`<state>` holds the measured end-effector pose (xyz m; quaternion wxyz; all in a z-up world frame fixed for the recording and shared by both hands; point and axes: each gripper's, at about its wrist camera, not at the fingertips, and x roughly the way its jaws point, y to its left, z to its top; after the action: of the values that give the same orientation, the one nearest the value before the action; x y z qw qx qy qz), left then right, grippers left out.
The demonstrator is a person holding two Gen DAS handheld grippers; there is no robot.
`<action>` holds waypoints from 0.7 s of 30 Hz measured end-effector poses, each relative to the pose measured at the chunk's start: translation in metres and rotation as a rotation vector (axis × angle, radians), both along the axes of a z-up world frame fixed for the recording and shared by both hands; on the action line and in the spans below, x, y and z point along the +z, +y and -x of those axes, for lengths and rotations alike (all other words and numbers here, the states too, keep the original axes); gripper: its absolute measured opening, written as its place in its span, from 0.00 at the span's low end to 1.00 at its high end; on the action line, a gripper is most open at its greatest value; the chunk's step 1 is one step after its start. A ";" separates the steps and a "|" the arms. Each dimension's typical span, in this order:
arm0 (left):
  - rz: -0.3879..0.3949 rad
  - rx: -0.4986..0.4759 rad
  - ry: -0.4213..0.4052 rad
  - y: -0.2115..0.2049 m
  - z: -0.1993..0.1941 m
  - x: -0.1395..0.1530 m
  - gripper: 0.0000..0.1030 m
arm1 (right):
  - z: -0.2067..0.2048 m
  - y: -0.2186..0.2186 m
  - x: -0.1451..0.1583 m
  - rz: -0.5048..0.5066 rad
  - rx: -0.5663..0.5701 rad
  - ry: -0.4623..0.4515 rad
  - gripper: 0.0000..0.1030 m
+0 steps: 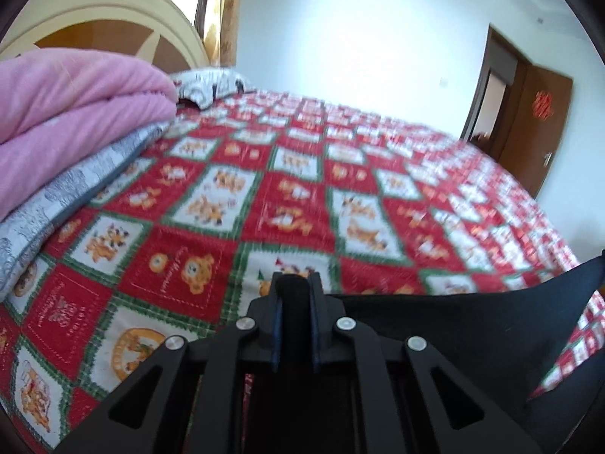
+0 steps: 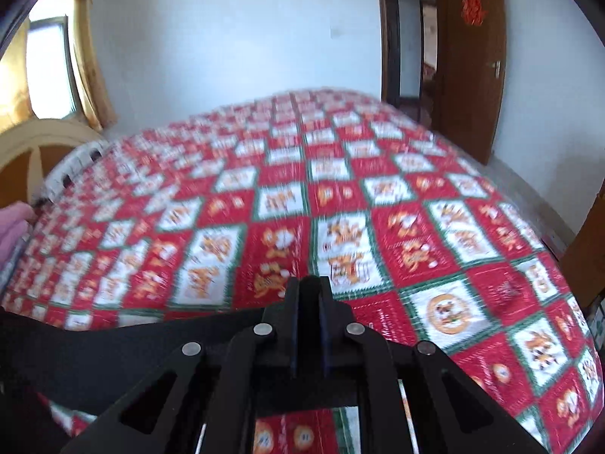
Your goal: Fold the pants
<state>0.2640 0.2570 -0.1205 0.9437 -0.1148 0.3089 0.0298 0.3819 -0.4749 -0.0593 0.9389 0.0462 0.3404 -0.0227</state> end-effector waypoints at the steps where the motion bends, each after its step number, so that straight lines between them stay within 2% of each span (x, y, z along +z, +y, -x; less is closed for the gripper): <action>1: 0.020 -0.001 -0.027 0.003 0.009 0.005 0.12 | 0.011 -0.002 0.008 -0.012 0.003 -0.027 0.08; 5: 0.093 -0.010 -0.112 0.010 0.039 0.015 0.12 | 0.070 -0.011 0.030 -0.069 0.014 -0.133 0.08; 7: 0.120 -0.023 -0.144 0.011 0.056 0.011 0.12 | 0.101 -0.015 0.030 -0.094 0.017 -0.167 0.08; 12: 0.138 -0.090 -0.193 0.006 0.094 -0.008 0.12 | 0.167 -0.027 0.004 -0.130 0.025 -0.182 0.08; 16: 0.150 -0.119 -0.194 0.006 0.116 -0.022 0.12 | 0.214 -0.037 -0.022 -0.175 0.016 -0.179 0.08; 21: 0.154 -0.148 -0.188 0.009 0.137 -0.039 0.12 | 0.251 -0.045 -0.044 -0.212 0.005 -0.179 0.08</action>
<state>0.1268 0.2656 -0.1597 0.9565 -0.1660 0.2281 -0.0743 0.1313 -0.5197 -0.1031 0.9554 0.1463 0.2558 0.0198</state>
